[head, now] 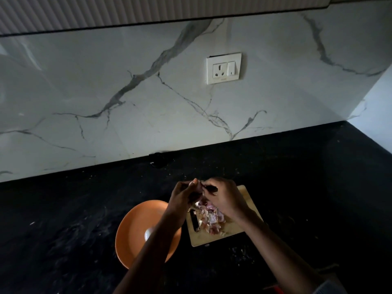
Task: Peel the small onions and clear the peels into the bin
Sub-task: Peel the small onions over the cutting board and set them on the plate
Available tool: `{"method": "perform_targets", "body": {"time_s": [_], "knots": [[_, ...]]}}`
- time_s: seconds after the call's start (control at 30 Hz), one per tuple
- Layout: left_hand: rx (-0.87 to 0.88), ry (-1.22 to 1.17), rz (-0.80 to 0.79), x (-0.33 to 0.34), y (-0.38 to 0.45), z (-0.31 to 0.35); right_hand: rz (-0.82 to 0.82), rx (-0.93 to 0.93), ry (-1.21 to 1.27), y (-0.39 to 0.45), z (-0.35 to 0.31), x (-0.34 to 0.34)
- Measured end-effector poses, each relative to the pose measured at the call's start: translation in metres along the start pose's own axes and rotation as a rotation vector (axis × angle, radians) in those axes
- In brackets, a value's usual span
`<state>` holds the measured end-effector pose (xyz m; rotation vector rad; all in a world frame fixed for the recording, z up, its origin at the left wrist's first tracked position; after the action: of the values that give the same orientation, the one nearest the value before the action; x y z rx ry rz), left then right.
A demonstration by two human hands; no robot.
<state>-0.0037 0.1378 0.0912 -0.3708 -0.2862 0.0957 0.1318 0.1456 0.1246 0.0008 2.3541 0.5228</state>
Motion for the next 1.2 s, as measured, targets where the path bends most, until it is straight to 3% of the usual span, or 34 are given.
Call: {"method": "perform_targets", "body": {"time_s": [0.17,0.4,0.5,0.63,0.83,1.2], "knots": [[0.003,0.006,0.014,0.002,-0.002,-0.001,0.088,0.055,-0.015,-0.004,-0.001,-0.003],[-0.116,-0.144,-0.013,-0.001,0.003,-0.014,0.221,0.311,0.098,0.0,0.025,-0.02],[-0.158,-0.208,-0.032,-0.007,0.003,-0.016,0.178,0.386,0.086,0.001,0.042,-0.025],[-0.161,-0.194,0.01,-0.013,0.006,-0.014,-0.017,0.358,-0.056,-0.003,0.055,-0.016],[-0.114,-0.141,0.019,-0.01,0.01,-0.012,-0.048,0.112,0.095,-0.001,0.011,-0.006],[-0.094,-0.115,-0.006,-0.009,0.011,-0.013,0.02,-0.031,0.06,0.002,-0.004,-0.003]]}}
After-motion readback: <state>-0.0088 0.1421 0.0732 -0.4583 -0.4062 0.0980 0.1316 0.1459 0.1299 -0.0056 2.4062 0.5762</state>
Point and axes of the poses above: each hand's wrist, its own y-axis towards the middle knuckle, its own x-axis out of the palm, z = x × y, the point moved 7 cm from there along y, towards the middle knuckle, and after that the axes turned 7 degrees about z, right-handed, at the moved point
